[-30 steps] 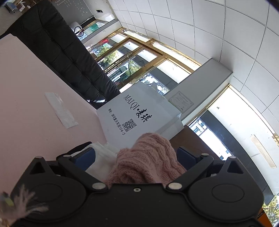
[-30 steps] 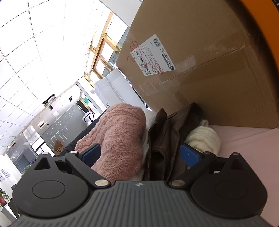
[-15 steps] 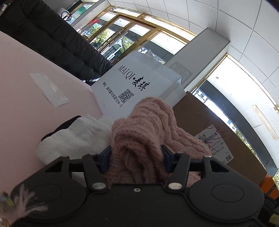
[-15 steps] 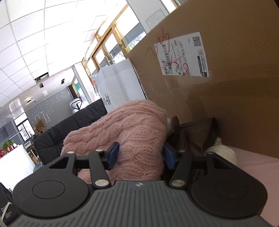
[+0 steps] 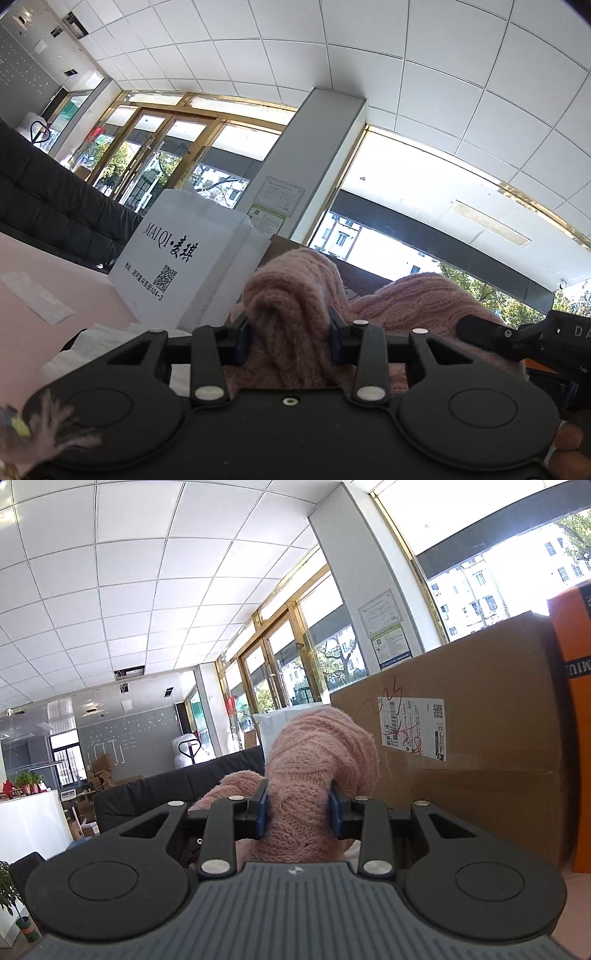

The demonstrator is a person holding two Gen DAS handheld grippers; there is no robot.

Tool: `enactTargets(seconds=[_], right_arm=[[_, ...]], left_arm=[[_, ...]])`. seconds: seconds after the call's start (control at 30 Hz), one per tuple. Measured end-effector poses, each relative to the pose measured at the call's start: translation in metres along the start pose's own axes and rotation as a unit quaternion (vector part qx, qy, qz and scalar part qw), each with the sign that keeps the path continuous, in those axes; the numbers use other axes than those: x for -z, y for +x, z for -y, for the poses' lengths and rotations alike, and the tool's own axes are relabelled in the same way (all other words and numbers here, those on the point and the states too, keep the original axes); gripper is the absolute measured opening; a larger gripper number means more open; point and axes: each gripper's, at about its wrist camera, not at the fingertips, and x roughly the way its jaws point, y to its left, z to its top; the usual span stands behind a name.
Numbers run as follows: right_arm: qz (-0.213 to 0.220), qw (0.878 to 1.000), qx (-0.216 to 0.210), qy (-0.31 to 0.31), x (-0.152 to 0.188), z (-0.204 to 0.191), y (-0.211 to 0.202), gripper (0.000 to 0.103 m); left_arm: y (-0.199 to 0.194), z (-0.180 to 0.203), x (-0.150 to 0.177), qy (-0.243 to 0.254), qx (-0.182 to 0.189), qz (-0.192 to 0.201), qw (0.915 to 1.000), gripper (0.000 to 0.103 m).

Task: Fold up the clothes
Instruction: 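Grasp the pink sweater with the right gripper while the left gripper grasps it too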

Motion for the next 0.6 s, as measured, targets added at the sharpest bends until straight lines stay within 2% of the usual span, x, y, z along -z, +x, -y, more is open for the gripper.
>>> enactTargets(seconds=[0.07, 0.17, 0.23, 0.33, 0.47, 0.6], right_arm=[[0.009, 1.0, 0.001, 0.006, -0.007, 0.004, -0.03, 0.029], [0.01, 1.0, 0.01, 0.019, -0.012, 0.013, -0.073, 0.029], [0.008, 0.999, 0.024, 0.025, -0.011, 0.019, -0.102, 0.029], [-0.006, 0.998, 0.053, 0.041, -0.007, 0.036, -0.146, 0.029], [-0.039, 0.989, 0.102, 0.095, 0.004, 0.073, -0.198, 0.029], [-0.065, 0.975, 0.161, 0.142, 0.027, 0.112, -0.236, 0.029]], left_arm=[[-0.01, 0.018, 0.004, 0.002, 0.016, -0.011, 0.9998, 0.04], [-0.024, 0.034, 0.01, -0.033, 0.049, -0.046, 0.9972, 0.04], [-0.03, 0.047, 0.018, -0.047, 0.069, -0.082, 0.9931, 0.04], [-0.036, 0.075, 0.037, -0.04, 0.099, -0.142, 0.9841, 0.041], [-0.047, 0.106, 0.065, -0.026, 0.136, -0.225, 0.9646, 0.042], [-0.051, 0.129, 0.096, 0.002, 0.156, -0.3, 0.9412, 0.043]])
